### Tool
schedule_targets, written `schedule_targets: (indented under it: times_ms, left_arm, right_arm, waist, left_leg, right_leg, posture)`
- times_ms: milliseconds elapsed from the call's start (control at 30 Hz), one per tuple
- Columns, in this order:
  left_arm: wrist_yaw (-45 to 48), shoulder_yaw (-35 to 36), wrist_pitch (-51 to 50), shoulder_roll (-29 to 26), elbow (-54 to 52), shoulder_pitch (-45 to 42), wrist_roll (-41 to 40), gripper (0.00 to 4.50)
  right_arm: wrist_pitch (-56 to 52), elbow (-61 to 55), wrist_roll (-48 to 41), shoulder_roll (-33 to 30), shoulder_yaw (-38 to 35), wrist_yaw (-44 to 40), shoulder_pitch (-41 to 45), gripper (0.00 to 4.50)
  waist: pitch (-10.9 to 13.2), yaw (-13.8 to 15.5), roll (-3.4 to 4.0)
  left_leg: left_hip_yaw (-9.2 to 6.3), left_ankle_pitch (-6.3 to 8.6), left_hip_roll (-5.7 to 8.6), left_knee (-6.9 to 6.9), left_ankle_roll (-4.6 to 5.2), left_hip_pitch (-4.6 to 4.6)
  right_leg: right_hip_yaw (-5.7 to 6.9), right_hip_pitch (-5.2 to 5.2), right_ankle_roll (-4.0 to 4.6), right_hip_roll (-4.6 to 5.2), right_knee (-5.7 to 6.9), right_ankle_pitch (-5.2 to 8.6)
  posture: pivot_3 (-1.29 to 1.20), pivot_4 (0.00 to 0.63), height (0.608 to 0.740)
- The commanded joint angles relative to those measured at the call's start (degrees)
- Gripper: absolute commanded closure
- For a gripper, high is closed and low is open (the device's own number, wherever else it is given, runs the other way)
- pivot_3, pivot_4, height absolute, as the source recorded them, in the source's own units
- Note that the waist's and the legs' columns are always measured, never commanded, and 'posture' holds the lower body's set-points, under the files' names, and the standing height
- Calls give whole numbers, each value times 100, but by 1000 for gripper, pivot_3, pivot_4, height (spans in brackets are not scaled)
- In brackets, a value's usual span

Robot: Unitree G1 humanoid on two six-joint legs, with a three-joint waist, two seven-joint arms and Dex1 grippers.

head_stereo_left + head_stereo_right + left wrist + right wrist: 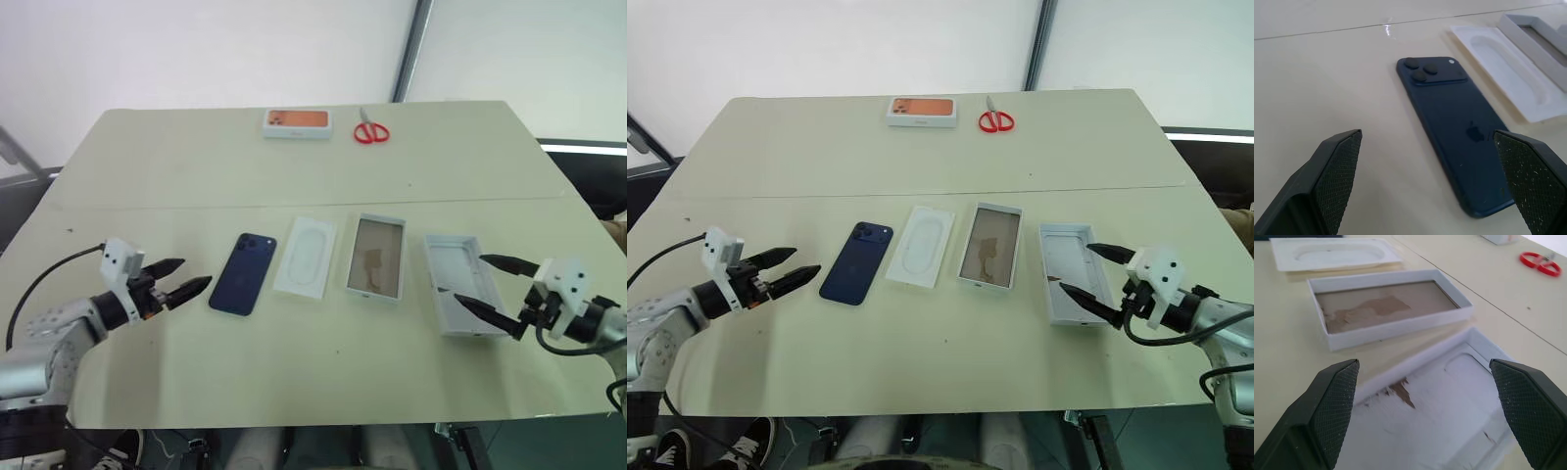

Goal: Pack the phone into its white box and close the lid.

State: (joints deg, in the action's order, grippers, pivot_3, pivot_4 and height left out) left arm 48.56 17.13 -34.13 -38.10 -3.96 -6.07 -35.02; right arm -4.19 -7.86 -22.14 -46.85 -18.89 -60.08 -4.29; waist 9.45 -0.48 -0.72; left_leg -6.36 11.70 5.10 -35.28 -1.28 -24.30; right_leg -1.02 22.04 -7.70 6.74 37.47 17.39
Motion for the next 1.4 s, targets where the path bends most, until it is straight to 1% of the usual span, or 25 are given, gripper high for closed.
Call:
schedule_targets:
  times_ms: [33, 100, 233, 267, 333, 400, 467, 533, 633, 667, 767, 900, 1000, 1167, 1300, 1400]
  left_arm:
    - [-445, -131, -684, 276, -393, -442, -449, 0]
    - [-794, -173, -1217, 589, -391, -821, -760, 0]
    - [-1341, -439, -1887, 965, -528, -1184, -896, 0]
    - [-1448, -511, -1958, 1026, -568, -1228, -861, 0]
    - [-1760, -494, -2401, 1254, -583, -1361, -1099, 0]
    - [-1989, -482, -2552, 1426, -623, -1447, -1151, 0]
    - [-1992, -644, -2953, 1368, -702, -1483, -1241, 0]
    - [-2148, -907, -3173, 1323, -788, -1538, -1080, 0]
    - [-2341, -970, -3748, 1369, -753, -1673, -1206, 0]
    - [-2378, -940, -3821, 1414, -776, -1689, -1251, 0]
    - [-2361, -1187, -3824, 1337, -837, -1694, -1096, 0]
    - [-2547, -980, -4036, 1564, -551, -1773, -1194, 0]
    - [-2642, -699, -4081, 1923, -314, -1873, -1380, 0]
    - [-2748, -505, -4004, 2135, -118, -1929, -1353, 0]
    - [-2859, -235, -4317, 2250, 71, -1974, -1533, 0]
    - [-2910, -199, -4450, 2268, 141, -1928, -1538, 0]
  right_arm:
    - [-117, -441, 89, -102, 392, 17, 394, 37]
    - [-115, -573, 195, -91, 698, -16, 673, 37]
    - [-330, -548, 166, -37, 996, 43, 1177, 37]
    - [-347, -519, 178, -31, 1033, 53, 1247, 37]
    - [-346, -484, 182, -16, 1063, 65, 1305, 37]
    - [-345, -482, 175, -7, 1067, 76, 1305, 37]
    - [-326, -484, 183, 5, 1068, 92, 1263, 37]
    - [-313, -491, 196, 23, 1063, 122, 1206, 37]
    - [-316, -496, 209, 45, 1050, 167, 1165, 37]
    - [-312, -502, 213, 49, 1050, 178, 1154, 37]
    - [-324, -518, 219, 61, 1052, 219, 1143, 37]
    - [-295, -499, 251, 54, 1034, 262, 1165, 37]
    - [-309, -520, 256, 77, 1053, 315, 1181, 37]
    - [-308, -518, 265, 83, 1068, 351, 1202, 37]
    - [-306, -502, 267, 79, 1069, 368, 1245, 37]
    - [-322, -502, 268, 100, 1087, 407, 1311, 37]
  waist:
    - [0, -3, -2]
    - [0, -4, -2]
    - [1, -19, -4]
    - [1, -18, -4]
    - [1, -16, -4]
    - [2, -10, -5]
    - [2, -9, -5]
    - [2, -5, -5]
    - [1, -1, -4]
    - [1, -7, -4]
    - [1, -14, -4]
    - [0, -11, -2]
    - [0, 1, -3]
    - [0, 2, -3]
    - [0, -4, -3]
    - [-1, -11, -3]
  left_leg:
    - [-1, 0, 0, -2, 0, 0]
    - [-1, 0, 1, -3, 0, -1]
    - [-1, -1, 2, -3, -1, -3]
    - [0, -1, 3, -3, -1, -3]
    - [0, -2, 2, -2, -1, -3]
    - [0, -2, 2, -3, -1, -3]
    - [-1, -2, 3, -7, -1, -3]
    - [-1, -2, 4, -7, -1, -3]
    - [-1, -2, 5, -7, -1, -3]
    - [-1, -2, 5, -8, -1, -2]
    - [-1, -2, 4, -6, -1, -2]
    - [0, -2, 3, -6, -2, -1]
    - [0, -2, 5, -7, -2, 0]
    - [-1, -3, 5, -10, -3, 0]
    - [-1, -2, 5, -12, -2, 1]
    - [-1, -2, 5, -11, -2, 2]
  right_leg:
    - [2, -1, 0, 0, 0, 0]
    - [2, 1, -1, -2, 3, 0]
    - [2, 3, -2, -3, 6, 0]
    - [1, 3, -2, -3, 6, 0]
    - [1, 4, -2, -6, 6, 0]
    - [1, 4, -2, -6, 6, 0]
    - [1, 2, -2, -5, 6, 0]
    - [1, 2, -2, -5, 7, 0]
    - [1, 0, -2, -5, 7, 0]
    - [0, 0, -2, -5, 7, 0]
    - [0, 1, -3, -6, 8, 0]
    - [-1, 1, -2, -7, 8, 0]
    - [0, -3, -2, -6, 8, 0]
    - [1, -4, -2, -6, 8, 0]
    - [2, -7, -3, -6, 8, 0]
    - [2, -6, -3, -7, 8, 0]
  posture:
    - [0, 150, 740]
    - [0, 150, 740]
    - [0, 150, 740]
    - [0, 150, 740]
    - [0, 150, 740]
    - [0, 150, 740]
    - [0, 150, 740]
    - [0, 150, 740]
    - [0, 150, 740]
    - [0, 150, 740]
    - [0, 150, 740]
    - [0, 150, 740]
    - [0, 150, 740]
    - [0, 150, 740]
    - [0, 150, 740]
    - [0, 150, 740]
